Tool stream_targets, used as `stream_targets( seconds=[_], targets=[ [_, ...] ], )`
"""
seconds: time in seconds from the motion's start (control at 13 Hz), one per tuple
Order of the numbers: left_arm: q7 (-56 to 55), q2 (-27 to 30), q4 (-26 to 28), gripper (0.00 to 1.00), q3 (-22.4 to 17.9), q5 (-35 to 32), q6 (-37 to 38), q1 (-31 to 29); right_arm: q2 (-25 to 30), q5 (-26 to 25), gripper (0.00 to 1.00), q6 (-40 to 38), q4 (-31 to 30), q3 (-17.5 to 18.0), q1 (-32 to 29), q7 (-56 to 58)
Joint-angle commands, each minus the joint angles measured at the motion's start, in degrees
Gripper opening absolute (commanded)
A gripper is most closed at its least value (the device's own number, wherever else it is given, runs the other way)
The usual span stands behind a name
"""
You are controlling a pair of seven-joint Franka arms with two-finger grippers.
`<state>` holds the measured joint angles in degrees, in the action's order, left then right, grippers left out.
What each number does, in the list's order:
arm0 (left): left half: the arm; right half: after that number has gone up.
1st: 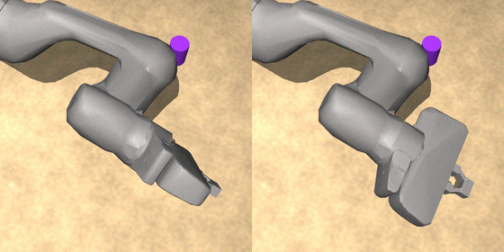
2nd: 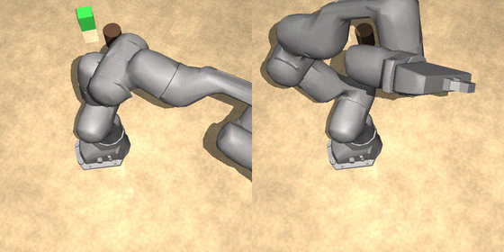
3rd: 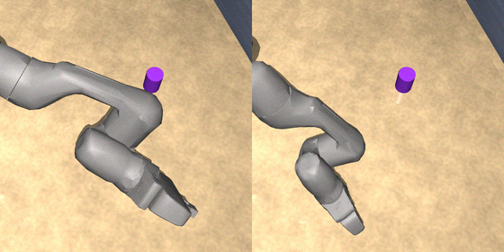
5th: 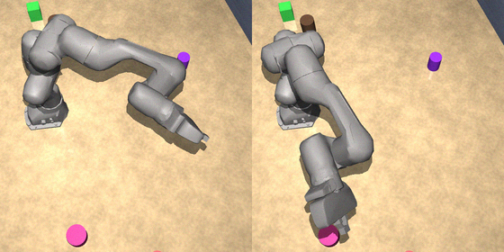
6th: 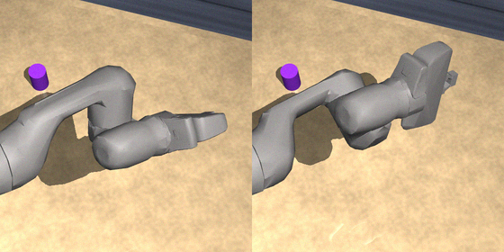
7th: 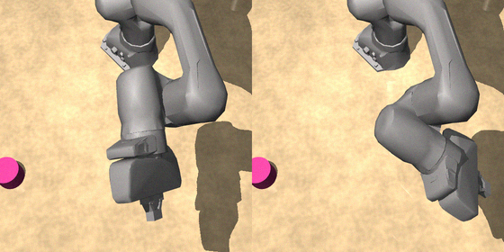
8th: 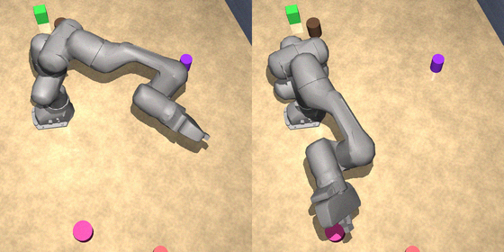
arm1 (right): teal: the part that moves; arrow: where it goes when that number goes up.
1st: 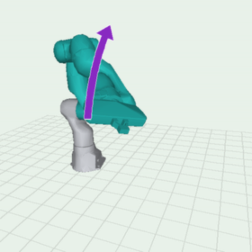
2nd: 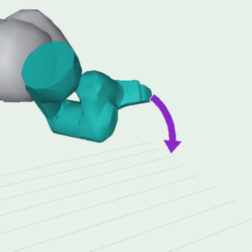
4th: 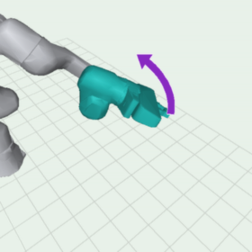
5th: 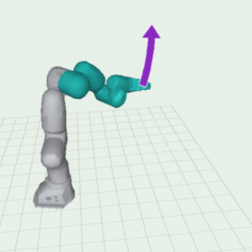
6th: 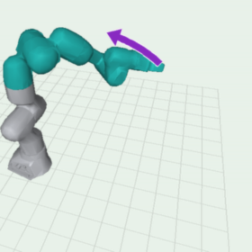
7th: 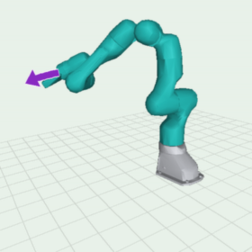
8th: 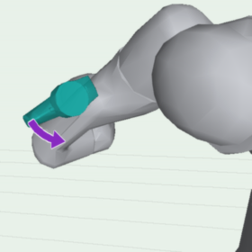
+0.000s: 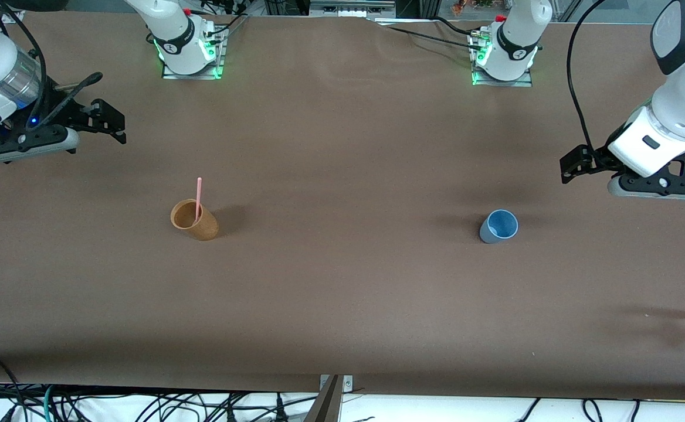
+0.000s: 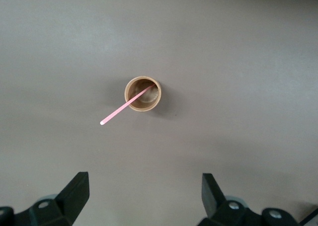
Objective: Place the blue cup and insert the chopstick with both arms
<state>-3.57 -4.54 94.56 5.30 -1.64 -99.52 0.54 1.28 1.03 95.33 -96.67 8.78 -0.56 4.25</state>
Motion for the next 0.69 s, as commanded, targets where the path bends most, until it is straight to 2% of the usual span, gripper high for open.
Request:
stream_targets(
  seconds=[0.0,0.62],
  targets=[
    [0.32,1.37,1.07,1.00,-0.03,1.56,0.82,-0.27,1.97,-0.59,1.00,0.73,-2.29,0.27,-0.58,0.50],
    [0.41,1.11,0.19,1.00,0.24,1.56,0.65,-0.01,1.97,-0.85,1.00,0.91,-2.30,0.27,-0.58,0.85]
  ],
)
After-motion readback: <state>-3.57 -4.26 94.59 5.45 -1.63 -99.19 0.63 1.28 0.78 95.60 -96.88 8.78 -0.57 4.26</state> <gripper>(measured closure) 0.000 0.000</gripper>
